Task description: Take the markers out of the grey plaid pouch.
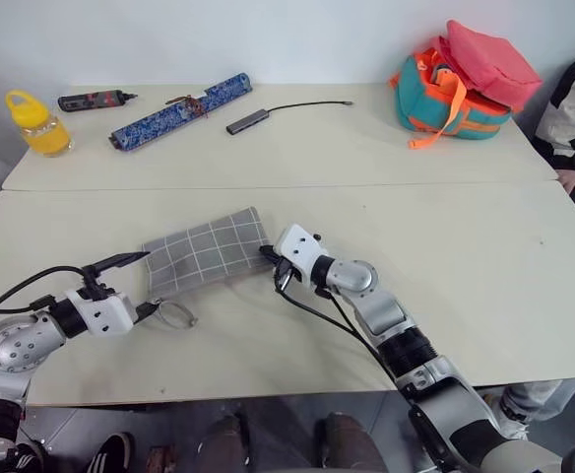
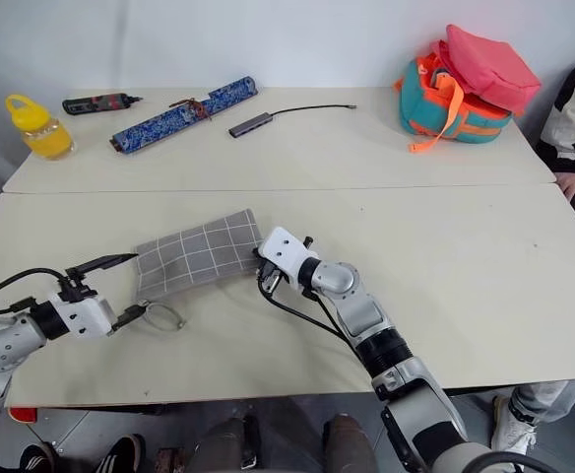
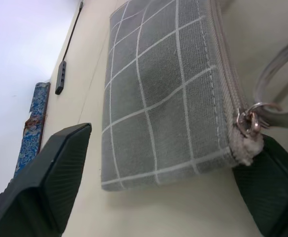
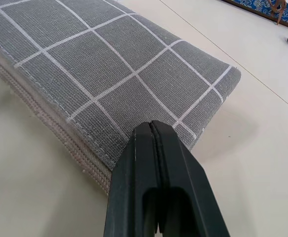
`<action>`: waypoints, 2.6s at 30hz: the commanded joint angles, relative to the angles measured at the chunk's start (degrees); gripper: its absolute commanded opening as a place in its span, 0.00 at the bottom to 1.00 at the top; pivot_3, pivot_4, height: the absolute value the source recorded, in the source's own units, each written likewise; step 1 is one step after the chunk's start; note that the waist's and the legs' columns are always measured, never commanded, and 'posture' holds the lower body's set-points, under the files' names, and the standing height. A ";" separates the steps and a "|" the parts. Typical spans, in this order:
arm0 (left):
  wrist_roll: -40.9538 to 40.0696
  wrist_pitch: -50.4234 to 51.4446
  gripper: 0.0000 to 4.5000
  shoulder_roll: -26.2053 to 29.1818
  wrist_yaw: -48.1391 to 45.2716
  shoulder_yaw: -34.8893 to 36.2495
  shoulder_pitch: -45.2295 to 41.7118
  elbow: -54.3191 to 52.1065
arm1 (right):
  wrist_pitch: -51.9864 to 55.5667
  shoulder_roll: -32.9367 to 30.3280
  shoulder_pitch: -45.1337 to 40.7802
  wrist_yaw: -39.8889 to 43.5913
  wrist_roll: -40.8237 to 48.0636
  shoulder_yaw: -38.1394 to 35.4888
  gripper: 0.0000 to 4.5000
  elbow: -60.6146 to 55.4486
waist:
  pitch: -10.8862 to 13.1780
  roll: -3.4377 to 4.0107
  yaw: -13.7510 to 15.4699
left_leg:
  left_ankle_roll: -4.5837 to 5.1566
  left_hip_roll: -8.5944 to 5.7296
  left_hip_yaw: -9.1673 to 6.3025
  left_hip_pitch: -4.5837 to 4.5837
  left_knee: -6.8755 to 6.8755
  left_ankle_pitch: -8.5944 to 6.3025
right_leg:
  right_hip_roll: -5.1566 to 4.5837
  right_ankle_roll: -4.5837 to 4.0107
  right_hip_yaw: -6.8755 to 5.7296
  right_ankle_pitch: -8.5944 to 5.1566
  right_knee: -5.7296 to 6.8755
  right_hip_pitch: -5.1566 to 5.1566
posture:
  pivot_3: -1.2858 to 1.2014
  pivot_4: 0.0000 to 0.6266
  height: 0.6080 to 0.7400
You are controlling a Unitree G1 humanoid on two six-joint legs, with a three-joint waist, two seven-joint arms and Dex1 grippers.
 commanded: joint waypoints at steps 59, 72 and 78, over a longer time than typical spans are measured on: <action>-21.62 34.57 0.46 -7.76 -11.70 6.68 6.04 -32.58 | -27.04 -14.14 -4.22 4.19 -3.23 -2.42 0.00 -1.59 | 0.06 -0.09 -1.68 | -0.11 0.03 0.04 -0.02 0.06 -0.11 | 0.17 0.03 0.18 0.01 -0.23 -0.17 | 0.52 0.24 1.00; -26.31 36.89 0.46 -9.73 -11.22 8.95 3.95 -37.43 | -27.39 -14.50 -3.52 7.33 -1.46 -3.14 0.00 -1.28 | 0.07 -0.09 -1.74 | -0.10 0.27 -0.01 -0.02 0.07 -0.12 | 0.17 0.03 0.19 0.01 -0.16 -0.19 | 0.52 0.24 1.00; -25.57 35.64 0.46 -9.22 -12.37 10.90 5.43 -36.99 | -27.84 -15.98 -3.94 6.22 -2.32 -4.01 0.00 0.93 | 0.07 -0.10 -1.72 | -0.10 0.23 0.01 -0.02 0.11 -0.12 | 0.18 0.03 0.20 0.01 -0.17 -0.19 | 0.52 0.24 1.00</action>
